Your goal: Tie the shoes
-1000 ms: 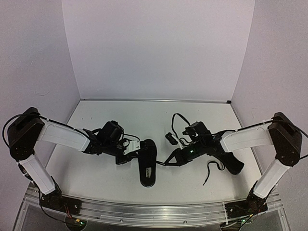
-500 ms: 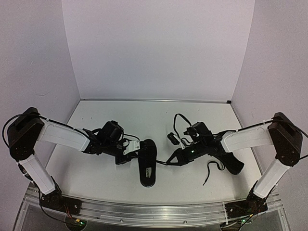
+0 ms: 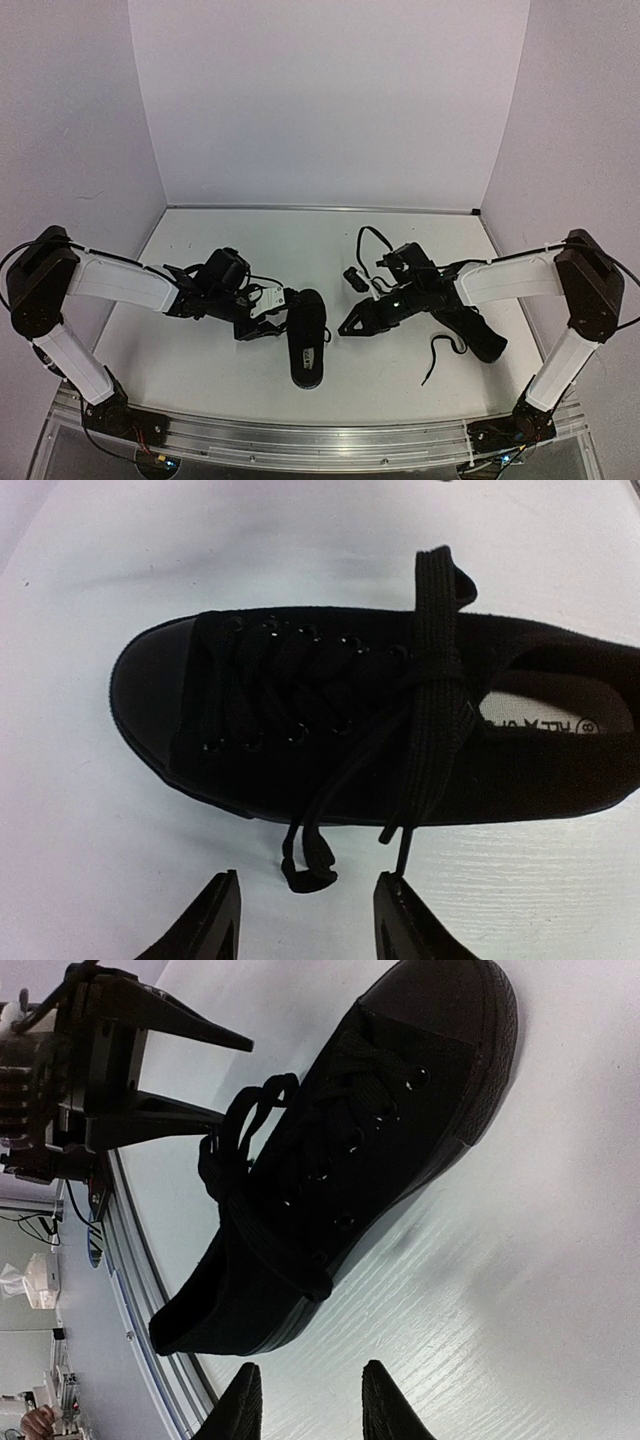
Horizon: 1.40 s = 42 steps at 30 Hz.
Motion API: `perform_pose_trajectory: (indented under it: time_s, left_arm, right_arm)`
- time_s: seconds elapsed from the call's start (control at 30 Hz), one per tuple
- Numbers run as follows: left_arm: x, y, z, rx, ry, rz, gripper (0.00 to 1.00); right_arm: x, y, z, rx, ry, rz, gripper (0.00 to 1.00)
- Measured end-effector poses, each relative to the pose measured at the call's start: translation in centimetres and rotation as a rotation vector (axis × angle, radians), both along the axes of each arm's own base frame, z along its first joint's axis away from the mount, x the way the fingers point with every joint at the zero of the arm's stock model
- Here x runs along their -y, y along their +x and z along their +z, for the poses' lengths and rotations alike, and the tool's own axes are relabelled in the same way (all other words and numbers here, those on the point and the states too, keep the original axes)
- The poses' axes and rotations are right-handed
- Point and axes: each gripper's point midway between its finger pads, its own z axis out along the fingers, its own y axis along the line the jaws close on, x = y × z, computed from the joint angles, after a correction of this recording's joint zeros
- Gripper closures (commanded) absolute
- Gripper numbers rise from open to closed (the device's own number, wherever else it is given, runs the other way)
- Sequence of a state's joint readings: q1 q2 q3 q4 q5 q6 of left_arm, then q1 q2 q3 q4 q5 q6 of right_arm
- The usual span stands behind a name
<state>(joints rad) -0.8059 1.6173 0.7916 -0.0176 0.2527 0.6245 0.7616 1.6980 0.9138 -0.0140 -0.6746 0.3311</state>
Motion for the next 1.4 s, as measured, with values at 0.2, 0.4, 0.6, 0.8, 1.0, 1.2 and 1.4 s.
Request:
perform_pose_trajectory:
  time_s: [0.2,0.4,0.6,0.8,1.0,1.2,1.4]
  left_arm:
    - [-0.7,-0.3,3.1,0.048,-0.08,0.045,0.58]
    - [-1.0,-1.2,4.0,0.012,-0.146,0.07,0.56]
    - [-1.4,-1.9,3.4,-0.057,-0.177,0.123,0.6]
    - [-1.0,-2.5,3.4,-0.097,-0.196,0.119,0.55]
    - [-0.8,-2.9,2.1,-0.139,-0.179,0.114,0.54]
    - [-0.5,-3.3,1.7,-0.155,-0.18,0.099,0.56]
    - [0.1,-3.5,2.1,-0.157,-0.204,0.075,0.58]
  right_arm:
    - [-0.2,0.2,1.5,0.01,0.004,-0.001,0.7]
    - [-2.6,-0.3,4.0,0.058,0.044,0.041,0.69]
    - [-6.0,-0.6,4.6,0.101,0.045,0.089,0.73]
    - [-8.7,-0.3,3.3,0.131,-0.005,0.122,0.7]
    - [-9.0,0.6,1.6,0.161,-0.087,0.12,0.68]
    - [-8.6,1.6,0.1,0.187,-0.169,0.11,0.68]
    - [-8.8,2.2,-0.8,0.202,-0.202,0.123,0.68]
